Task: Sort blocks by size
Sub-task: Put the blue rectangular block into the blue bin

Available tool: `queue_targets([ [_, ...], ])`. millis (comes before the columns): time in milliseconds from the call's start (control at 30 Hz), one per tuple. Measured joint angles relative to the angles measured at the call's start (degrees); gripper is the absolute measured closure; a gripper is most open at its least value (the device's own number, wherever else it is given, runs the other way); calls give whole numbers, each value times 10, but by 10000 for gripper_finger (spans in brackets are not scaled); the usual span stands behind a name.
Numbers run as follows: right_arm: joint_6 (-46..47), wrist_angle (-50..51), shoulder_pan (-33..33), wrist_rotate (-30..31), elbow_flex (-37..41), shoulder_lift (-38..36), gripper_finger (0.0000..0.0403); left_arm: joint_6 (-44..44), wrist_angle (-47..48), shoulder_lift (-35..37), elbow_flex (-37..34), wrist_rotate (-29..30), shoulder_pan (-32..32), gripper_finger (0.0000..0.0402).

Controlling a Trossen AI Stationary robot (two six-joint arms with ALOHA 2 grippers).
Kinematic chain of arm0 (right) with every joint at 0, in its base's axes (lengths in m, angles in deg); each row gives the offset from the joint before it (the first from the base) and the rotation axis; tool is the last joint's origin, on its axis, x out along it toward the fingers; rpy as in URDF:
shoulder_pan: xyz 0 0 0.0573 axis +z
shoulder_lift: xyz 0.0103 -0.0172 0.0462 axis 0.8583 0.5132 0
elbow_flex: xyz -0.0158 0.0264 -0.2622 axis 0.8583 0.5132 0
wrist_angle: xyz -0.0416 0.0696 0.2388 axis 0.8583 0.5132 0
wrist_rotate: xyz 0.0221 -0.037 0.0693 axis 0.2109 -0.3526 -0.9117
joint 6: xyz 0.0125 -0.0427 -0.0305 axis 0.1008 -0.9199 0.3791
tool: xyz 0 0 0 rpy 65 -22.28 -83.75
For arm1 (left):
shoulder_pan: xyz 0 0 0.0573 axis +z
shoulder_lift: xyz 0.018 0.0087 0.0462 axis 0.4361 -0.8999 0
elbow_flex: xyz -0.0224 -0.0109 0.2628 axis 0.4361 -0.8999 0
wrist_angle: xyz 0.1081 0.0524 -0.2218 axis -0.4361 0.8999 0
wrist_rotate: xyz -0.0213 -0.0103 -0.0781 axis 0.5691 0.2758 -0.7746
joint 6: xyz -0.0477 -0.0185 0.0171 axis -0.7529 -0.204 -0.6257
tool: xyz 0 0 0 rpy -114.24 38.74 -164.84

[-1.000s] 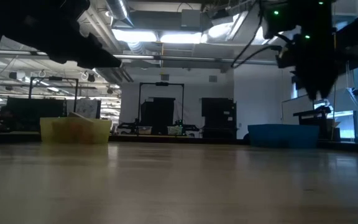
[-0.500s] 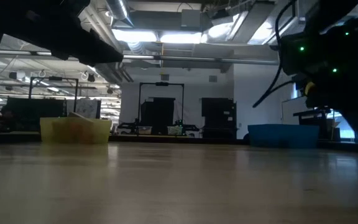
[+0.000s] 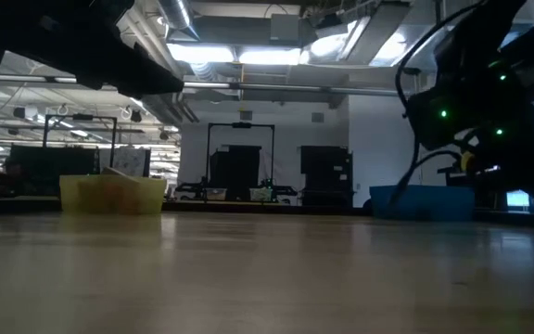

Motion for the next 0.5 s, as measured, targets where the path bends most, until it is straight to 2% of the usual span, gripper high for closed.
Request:
queue_targets([
  [300,-25,5,2,-20,-8,26,399,5,0,0,0,0,0,259],
  [500,-38,-58,44,-45,-69,26,397,6,0,0,0,0,0,259],
])
